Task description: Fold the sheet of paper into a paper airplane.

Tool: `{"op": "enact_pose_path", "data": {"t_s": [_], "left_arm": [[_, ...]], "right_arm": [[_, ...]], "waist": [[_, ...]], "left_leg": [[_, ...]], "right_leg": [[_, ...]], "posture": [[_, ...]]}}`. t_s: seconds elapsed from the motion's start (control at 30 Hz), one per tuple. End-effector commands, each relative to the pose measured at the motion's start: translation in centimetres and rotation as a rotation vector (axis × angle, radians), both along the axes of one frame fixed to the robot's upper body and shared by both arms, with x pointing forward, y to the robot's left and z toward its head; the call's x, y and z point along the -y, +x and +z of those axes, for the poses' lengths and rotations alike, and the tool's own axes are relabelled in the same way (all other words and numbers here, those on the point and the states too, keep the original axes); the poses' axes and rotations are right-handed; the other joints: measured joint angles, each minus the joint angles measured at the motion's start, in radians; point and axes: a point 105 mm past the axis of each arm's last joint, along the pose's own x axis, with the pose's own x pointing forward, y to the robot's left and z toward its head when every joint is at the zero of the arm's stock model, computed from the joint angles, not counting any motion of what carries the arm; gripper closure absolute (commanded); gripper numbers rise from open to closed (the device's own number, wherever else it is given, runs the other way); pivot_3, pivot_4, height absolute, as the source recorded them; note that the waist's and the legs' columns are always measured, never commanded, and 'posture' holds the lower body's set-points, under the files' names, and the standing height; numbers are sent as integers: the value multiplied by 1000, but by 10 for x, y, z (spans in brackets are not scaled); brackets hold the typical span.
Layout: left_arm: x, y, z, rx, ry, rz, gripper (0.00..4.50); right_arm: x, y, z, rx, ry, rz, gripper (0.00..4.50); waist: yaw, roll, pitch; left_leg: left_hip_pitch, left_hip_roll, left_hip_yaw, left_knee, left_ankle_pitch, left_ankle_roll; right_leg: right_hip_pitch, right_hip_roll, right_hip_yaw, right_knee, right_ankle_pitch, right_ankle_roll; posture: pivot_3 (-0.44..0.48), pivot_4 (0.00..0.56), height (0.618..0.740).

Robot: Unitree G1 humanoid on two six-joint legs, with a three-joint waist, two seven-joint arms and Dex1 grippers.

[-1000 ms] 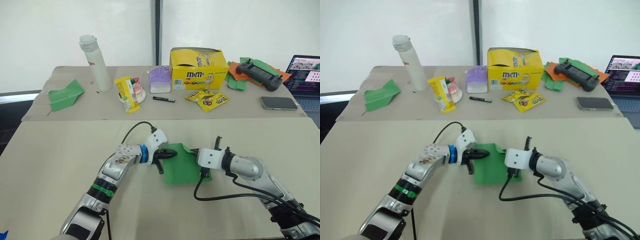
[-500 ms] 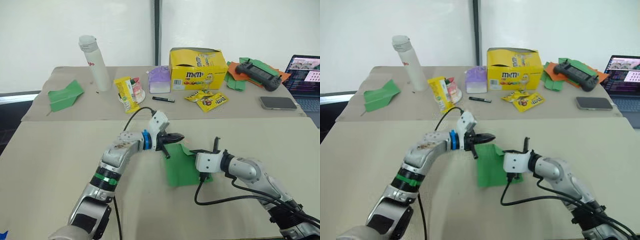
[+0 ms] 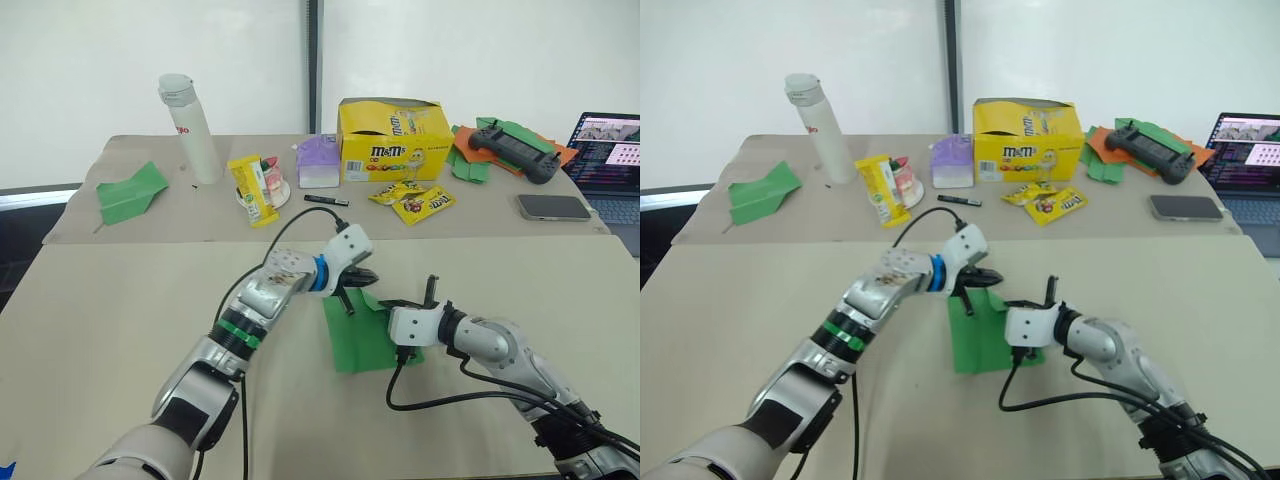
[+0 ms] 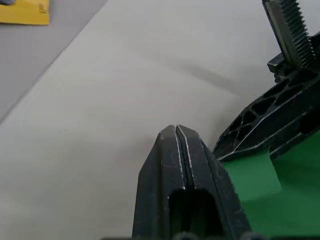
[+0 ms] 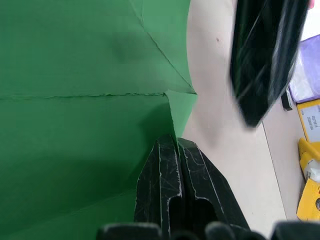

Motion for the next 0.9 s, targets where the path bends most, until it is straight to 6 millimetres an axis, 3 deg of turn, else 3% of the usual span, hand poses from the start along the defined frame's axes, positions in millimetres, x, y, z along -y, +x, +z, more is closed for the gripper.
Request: {"op": "enact_pose_path", "data": {"t_s": [0.03,0.53,0.63,0.67,0.77,0.9], "left_arm": [[5,1,-5,26,21,-13,4500],[-3,-6,-34,-10,85,-27,4500],[-7,-9,-46,-32,101,-22,4500],[-7,-10,-48,-31,107,-25,4500],[-9,-13,-50,-28,113,-42,4500],[-14,-15,-53,-27,125,-50,4500]], "right_arm": [[-1,-5,-6,-15,-13,12,4451],[5,-7,1,-65,37,-12,4451],[4,-24,16,-115,101,53,4451],[5,-31,20,-147,134,69,3885],[18,-43,29,-188,171,75,2965],[39,-41,46,-182,205,36,1530]], "waist": [[-2,0,0],[4,0,0],[7,0,0],[8,0,0],[5,0,0],[1,0,0]], "left_leg": [[0,0,0,0,0,0],[0,0,0,0,0,0],[0,0,-1,0,0,0],[0,0,-1,0,0,1],[1,0,-2,0,-1,1],[3,1,-1,0,-1,2]], "right_leg": [[0,0,0,0,0,0],[1,0,0,-1,0,0],[2,-1,-1,-2,0,0],[2,-1,-1,-2,0,1],[4,-1,-1,-4,0,1],[5,-2,0,-3,-1,2]], "posture": [[0,150,740],[0,150,740],[0,150,740],[0,150,740],[0,150,740],[0,150,740]]}}
